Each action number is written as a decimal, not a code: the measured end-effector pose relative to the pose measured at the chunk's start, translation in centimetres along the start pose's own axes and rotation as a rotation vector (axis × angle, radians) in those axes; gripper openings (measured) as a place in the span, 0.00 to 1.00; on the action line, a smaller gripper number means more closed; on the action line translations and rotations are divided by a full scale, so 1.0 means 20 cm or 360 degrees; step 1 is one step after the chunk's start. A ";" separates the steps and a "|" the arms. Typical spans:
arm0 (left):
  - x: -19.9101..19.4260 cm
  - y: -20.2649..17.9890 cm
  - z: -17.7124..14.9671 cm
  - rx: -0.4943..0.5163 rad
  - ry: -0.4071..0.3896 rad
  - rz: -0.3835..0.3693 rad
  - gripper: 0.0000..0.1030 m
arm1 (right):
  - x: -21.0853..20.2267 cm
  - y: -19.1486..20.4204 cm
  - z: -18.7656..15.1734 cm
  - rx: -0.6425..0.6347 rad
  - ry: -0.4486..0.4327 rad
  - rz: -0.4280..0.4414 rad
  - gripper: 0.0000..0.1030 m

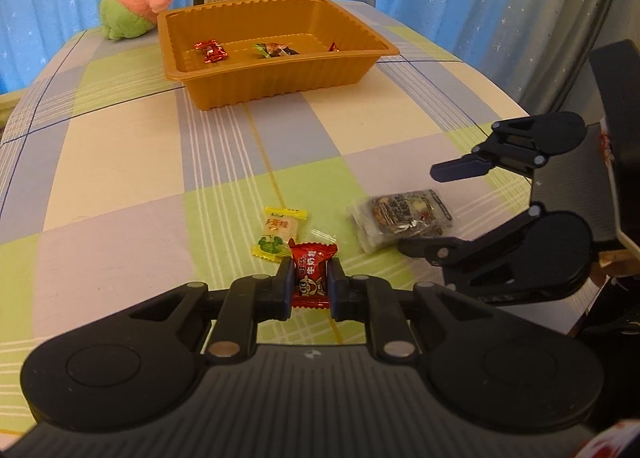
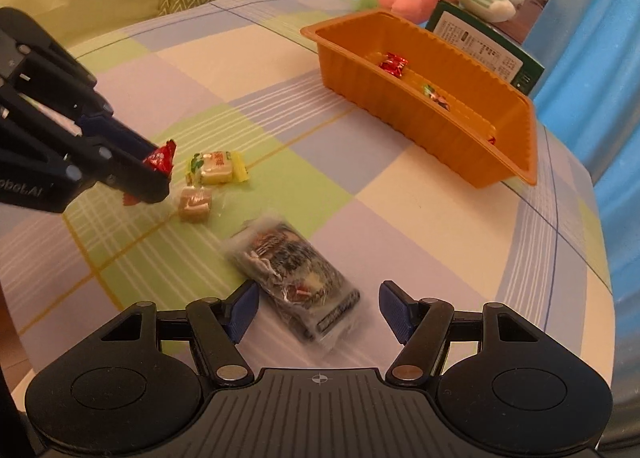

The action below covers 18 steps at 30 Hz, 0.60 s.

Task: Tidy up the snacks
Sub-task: 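Grasp a red candy packet with the left tool while the right tool grasps the clear snack pack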

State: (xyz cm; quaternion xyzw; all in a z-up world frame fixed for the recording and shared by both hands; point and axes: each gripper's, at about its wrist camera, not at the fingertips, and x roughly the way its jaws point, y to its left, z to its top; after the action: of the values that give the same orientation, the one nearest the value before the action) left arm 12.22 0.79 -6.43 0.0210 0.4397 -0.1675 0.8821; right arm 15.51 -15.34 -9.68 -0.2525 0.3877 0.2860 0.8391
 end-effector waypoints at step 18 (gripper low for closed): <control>0.03 0.02 -0.01 -0.0112 0.0039 0.0019 0.14 | 0.00 -0.13 0.01 0.0631 -0.0017 0.0177 0.37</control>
State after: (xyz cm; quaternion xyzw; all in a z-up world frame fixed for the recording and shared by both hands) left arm 12.50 1.06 -7.00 -0.0054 0.4560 -0.1463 0.8778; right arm 17.39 -16.98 -9.06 -0.0590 0.4454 0.2511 0.8574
